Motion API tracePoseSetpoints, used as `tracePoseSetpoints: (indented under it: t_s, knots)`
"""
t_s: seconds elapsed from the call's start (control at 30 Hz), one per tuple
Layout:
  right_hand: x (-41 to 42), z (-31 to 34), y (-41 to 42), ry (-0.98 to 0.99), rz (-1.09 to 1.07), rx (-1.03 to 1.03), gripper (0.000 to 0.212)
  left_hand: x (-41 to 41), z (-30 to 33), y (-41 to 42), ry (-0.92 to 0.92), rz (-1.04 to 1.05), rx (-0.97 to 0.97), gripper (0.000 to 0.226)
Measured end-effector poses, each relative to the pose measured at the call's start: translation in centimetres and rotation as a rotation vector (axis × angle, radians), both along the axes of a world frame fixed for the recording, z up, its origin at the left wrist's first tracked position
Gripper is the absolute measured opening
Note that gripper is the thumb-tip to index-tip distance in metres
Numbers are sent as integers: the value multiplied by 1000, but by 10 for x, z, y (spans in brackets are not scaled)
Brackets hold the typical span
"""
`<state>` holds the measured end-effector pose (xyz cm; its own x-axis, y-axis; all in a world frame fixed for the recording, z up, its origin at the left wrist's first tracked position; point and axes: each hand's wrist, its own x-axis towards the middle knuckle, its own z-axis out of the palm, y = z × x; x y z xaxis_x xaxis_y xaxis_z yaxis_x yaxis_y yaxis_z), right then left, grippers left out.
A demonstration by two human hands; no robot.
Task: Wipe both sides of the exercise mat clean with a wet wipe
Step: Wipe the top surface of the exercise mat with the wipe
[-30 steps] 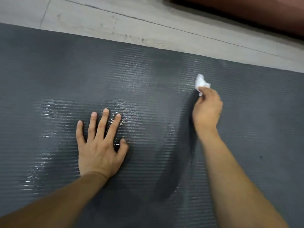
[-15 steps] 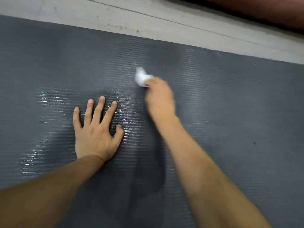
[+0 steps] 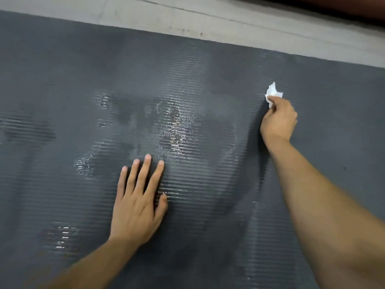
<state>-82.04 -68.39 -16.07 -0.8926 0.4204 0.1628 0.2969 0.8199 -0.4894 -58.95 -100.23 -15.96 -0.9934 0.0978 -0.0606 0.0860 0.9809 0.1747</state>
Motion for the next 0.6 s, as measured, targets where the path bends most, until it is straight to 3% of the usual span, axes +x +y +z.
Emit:
tracePoseSetpoints:
  t_s: [0.13,0.23,0.3,0.37,0.43,0.5,0.6]
  knots:
    - [-11,3,-39,39,-197,-75,40,13,-8,-5,-49,1,-24,73]
    - [-8,7,-100,53,-128,-160,38,12,-8,-2,-47,1,-19,74]
    - [1,13,-162,77,70,-251,39,14,-10,-3,-43,-6,-23,74]
    - [16,15,-228,42,405,-289,43,12,-10,-5,-47,-6,-24,75]
    - [33,11,-271,-56,728,-155,43,12,-12,-5,-22,-8,-22,74]
    - [32,0,-254,-27,837,-41,42,12,-10,-5,-38,-13,-20,74]
    - [25,-8,-158,99,613,120,43,12,-9,-5,-35,-4,-31,75]
